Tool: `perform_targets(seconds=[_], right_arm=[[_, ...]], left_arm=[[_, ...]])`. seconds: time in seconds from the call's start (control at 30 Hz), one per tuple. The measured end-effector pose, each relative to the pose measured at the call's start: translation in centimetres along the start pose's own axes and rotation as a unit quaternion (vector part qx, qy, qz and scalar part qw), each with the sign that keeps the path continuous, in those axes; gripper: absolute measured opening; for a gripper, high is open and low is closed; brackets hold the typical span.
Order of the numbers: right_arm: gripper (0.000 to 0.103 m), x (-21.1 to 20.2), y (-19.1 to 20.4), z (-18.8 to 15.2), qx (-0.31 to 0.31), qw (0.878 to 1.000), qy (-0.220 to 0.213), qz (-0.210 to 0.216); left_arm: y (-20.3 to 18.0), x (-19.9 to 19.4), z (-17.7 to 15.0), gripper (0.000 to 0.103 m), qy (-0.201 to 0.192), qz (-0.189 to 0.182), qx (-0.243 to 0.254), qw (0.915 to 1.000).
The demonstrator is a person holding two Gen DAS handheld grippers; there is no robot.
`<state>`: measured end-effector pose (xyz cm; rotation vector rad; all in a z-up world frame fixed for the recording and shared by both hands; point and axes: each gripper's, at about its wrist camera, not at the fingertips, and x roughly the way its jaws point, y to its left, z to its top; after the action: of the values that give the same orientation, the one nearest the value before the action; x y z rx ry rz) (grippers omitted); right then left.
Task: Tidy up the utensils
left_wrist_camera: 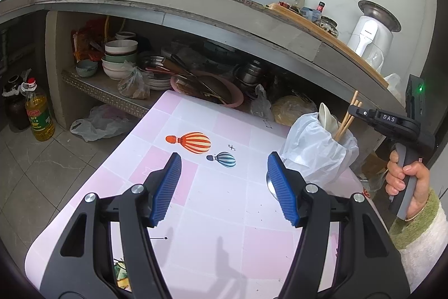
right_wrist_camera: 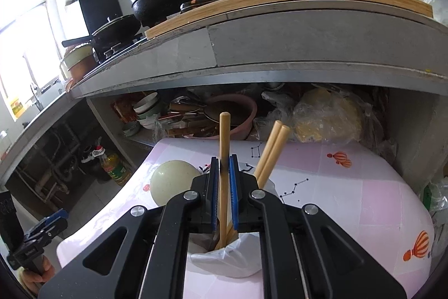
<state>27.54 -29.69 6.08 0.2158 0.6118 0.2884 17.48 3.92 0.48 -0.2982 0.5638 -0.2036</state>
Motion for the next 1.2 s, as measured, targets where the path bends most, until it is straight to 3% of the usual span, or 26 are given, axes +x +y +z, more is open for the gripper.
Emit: perform_targets(seconds=[0.07, 0.13, 0.37, 0.53, 0.7, 0.97, 1.2], right_arm=[[0.027, -0.7, -0.2, 0.1, 0.007, 1.000, -0.005, -0.002], [0.034, -1.7, -0.3, 0.1, 0.010, 1.000, -0.015, 0.005], [0.038, -8.1, -0.7, -0.7, 0.018, 0.997, -0.069, 0.015], [0.038, -12.7, -2.6, -3.8, 0.037, 0.996, -0.086, -0.005], [0.038, -15.3, -5.2, -10.1, 0.079, 0.994, -0.062, -0.048], [0.037, -14.1, -7.9, -21.3, 0.156, 0.978, 0.040, -0.131], [0.033, -11.7, -7.5, -23.1, 0.152, 0.976, 0.072, -0.137]], left_arm=[[-0.2, -0.1, 0.0, 0.061, 0.001, -0.001, 0.001, 1.0000], [-0.4, -0.2, -0.1, 0.061, 0.001, -0.002, 0.003, 1.0000], [-1.4, -0.4, -0.3, 0.061, 0.006, -0.006, 0.013, 0.9999], [-2.5, -0.3, -0.9, 0.062, 0.016, -0.015, 0.028, 0.9993], [-4.1, 0.5, -2.5, 0.063, 0.039, -0.034, 0.063, 0.9967], [-8.2, 2.6, -6.5, 0.063, 0.097, -0.081, 0.126, 0.9840], [-10.9, 4.0, -9.1, 0.063, 0.144, -0.097, 0.157, 0.9721]])
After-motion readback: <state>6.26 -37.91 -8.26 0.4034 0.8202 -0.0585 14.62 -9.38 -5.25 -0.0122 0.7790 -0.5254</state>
